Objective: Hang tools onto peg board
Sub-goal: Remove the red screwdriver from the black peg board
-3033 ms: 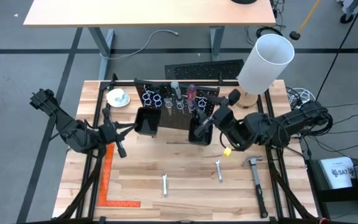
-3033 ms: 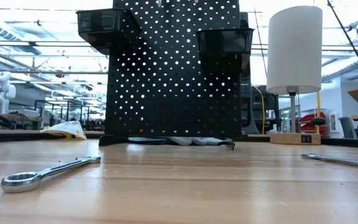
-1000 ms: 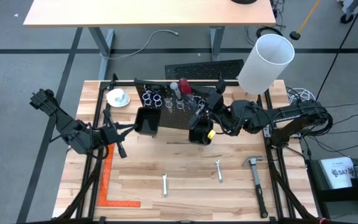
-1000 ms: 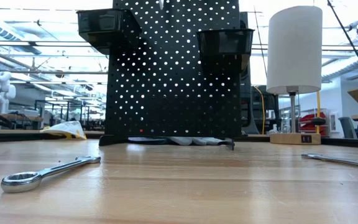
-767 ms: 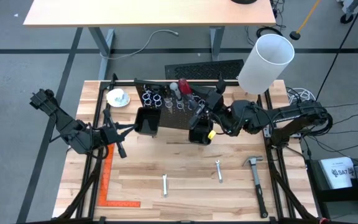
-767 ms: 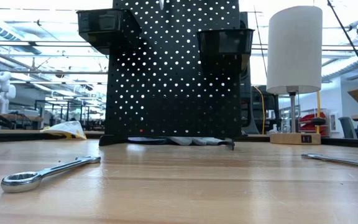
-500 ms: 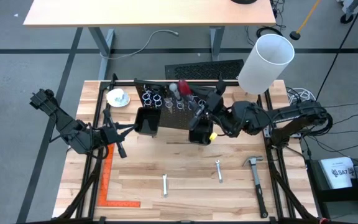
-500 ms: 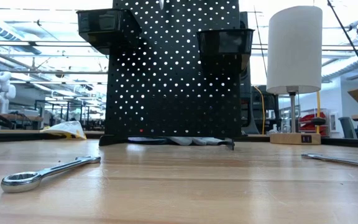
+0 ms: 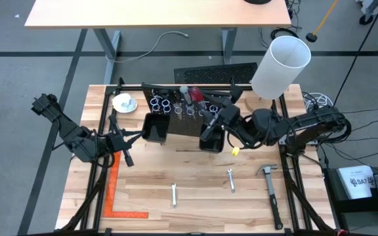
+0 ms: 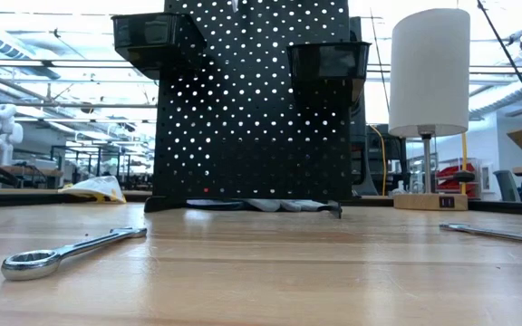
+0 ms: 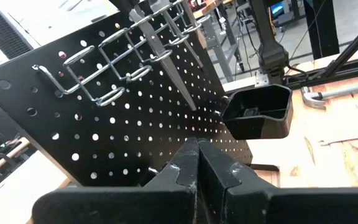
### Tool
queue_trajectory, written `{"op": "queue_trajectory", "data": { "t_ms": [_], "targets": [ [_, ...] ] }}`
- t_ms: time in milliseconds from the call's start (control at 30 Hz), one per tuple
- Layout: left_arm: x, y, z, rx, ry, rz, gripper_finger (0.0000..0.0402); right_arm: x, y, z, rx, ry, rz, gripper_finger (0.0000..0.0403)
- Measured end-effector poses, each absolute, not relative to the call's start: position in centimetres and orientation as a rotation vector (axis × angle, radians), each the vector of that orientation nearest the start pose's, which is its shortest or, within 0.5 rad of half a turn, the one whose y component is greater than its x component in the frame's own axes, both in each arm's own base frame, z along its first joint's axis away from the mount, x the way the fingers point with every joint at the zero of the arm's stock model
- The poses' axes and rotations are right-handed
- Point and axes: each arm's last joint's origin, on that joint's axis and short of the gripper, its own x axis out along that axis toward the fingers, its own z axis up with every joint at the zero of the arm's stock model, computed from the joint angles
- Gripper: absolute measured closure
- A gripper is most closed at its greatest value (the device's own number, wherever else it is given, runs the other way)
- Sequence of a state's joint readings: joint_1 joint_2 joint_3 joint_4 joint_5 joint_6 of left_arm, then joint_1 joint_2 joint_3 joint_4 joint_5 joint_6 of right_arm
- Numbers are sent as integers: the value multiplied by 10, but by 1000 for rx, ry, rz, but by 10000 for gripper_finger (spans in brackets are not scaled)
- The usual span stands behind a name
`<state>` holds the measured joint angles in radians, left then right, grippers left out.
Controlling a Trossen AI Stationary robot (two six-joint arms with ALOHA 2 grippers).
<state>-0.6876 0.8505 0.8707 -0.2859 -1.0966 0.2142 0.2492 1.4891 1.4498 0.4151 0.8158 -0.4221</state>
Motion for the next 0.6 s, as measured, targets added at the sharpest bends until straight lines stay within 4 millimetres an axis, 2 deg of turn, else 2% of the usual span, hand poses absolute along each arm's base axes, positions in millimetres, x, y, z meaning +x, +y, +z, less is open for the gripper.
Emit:
{"op": "queue_trajectory", "data": {
  "t_ms": [600],
  "targets": [
    [146,-87,346,412,206,380,393,316,60,462,-269,-299,-635,291]
  ]
}}
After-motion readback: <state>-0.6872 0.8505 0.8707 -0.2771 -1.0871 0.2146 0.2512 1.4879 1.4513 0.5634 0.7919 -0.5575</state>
